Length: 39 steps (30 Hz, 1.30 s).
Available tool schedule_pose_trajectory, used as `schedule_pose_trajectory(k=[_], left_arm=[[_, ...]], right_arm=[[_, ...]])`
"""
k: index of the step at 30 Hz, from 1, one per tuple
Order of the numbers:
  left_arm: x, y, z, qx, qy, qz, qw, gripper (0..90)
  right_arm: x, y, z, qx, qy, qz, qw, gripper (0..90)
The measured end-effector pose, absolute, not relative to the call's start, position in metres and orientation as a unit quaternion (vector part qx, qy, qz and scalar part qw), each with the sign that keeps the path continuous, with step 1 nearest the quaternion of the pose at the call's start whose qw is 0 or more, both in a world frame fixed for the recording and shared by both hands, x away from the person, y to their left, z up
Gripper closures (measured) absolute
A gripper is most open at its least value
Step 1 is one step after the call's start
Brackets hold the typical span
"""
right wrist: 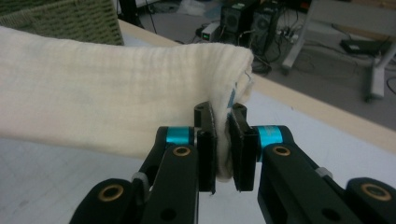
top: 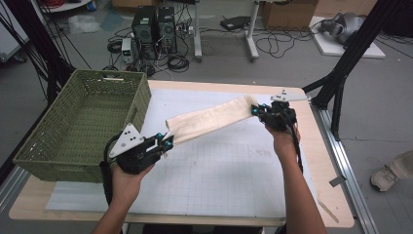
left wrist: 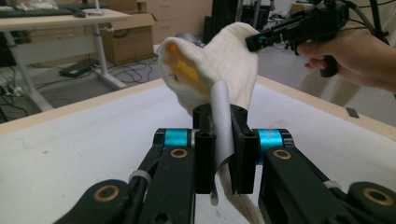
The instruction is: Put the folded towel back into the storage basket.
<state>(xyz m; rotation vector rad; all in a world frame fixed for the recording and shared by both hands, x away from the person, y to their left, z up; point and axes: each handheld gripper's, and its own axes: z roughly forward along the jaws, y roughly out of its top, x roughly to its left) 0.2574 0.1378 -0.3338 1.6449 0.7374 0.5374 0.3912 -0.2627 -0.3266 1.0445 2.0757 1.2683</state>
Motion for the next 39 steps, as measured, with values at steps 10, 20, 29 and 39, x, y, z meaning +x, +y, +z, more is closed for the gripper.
schedule_pose_trajectory(k=[10,20,29,39], left_arm=[[0.245,0.159,-0.325,0.697,0.324,0.268,0.581,82.6],[0.236,0.186,-0.317,0.676,0.344,0.288,0.584,83.6],[0.226,0.204,-0.313,0.666,0.356,0.315,0.576,83.8],[0.217,0.227,-0.313,0.65,0.373,0.348,0.564,83.8]], right_arm=[[0.437,-0.207,-0.302,0.345,0.775,0.471,0.242,82.8],[0.462,-0.156,-0.287,0.317,0.783,0.478,0.242,82.9],[0.483,-0.098,-0.276,0.291,0.793,0.481,0.236,82.9],[0.504,-0.041,-0.26,0.26,0.805,0.484,0.225,82.8]])
